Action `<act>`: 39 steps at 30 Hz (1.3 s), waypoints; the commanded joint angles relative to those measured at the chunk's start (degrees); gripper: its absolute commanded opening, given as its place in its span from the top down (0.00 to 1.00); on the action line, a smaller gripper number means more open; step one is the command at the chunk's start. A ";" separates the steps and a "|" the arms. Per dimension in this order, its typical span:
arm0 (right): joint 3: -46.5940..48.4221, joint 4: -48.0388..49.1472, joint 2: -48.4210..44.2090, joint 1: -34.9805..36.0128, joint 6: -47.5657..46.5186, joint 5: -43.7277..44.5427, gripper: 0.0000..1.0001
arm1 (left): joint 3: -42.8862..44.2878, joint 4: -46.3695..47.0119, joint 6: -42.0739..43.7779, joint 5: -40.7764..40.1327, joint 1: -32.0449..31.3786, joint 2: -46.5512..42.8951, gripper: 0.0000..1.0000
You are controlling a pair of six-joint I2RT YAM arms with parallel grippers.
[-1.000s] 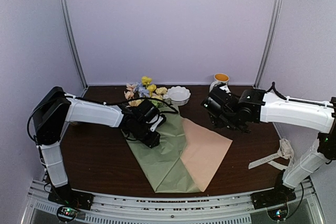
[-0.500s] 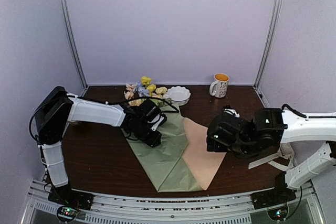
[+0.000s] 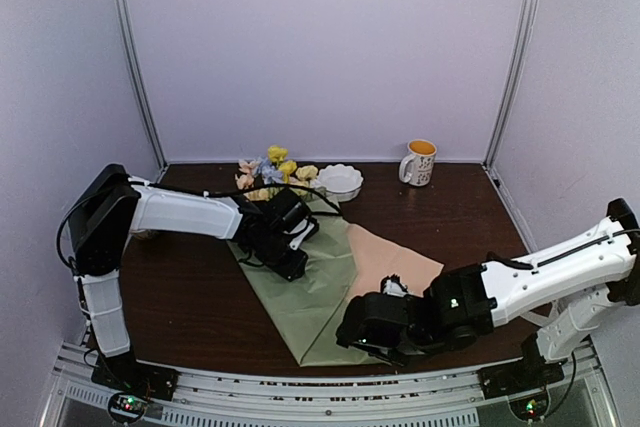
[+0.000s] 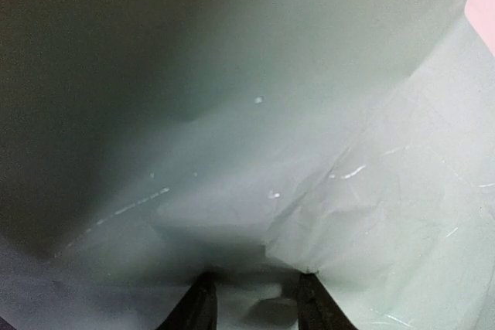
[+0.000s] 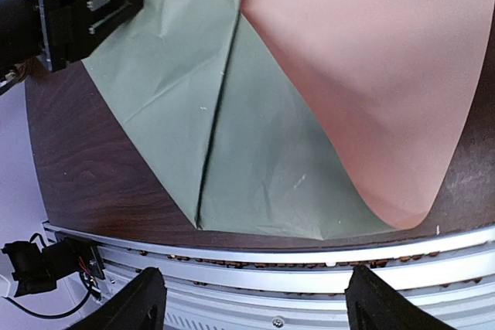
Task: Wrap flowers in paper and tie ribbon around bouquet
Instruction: Pick up the two-thirds-folded wrapping paper from the center of the board.
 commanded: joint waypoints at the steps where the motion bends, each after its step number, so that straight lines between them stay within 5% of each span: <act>1: -4.54 5.04 1.35 1.03 10.97 -5.41 0.19 | 0.85 -3.33 1.64 -1.97 -0.33 1.41 0.60; 13: -11.37 8.76 3.12 -2.34 13.83 -3.10 0.23 | 0.61 -4.48 3.53 -3.12 -0.85 0.72 0.60; 20: -12.87 12.38 6.61 -2.57 16.17 -11.86 0.20 | 1.34 -5.64 4.29 -4.39 -0.87 0.30 0.60; 28: -8.48 5.46 8.84 -1.31 18.48 -16.87 0.12 | 2.37 -5.89 4.91 -4.15 -1.04 0.22 0.60; 34: -13.34 4.85 5.55 -2.24 22.45 -9.73 0.25 | 2.51 -6.65 5.39 -5.05 -1.22 0.15 0.60; 39: -9.81 3.05 7.50 -4.54 13.31 -2.25 0.40 | 2.65 -7.56 5.68 -6.58 -1.22 0.62 0.59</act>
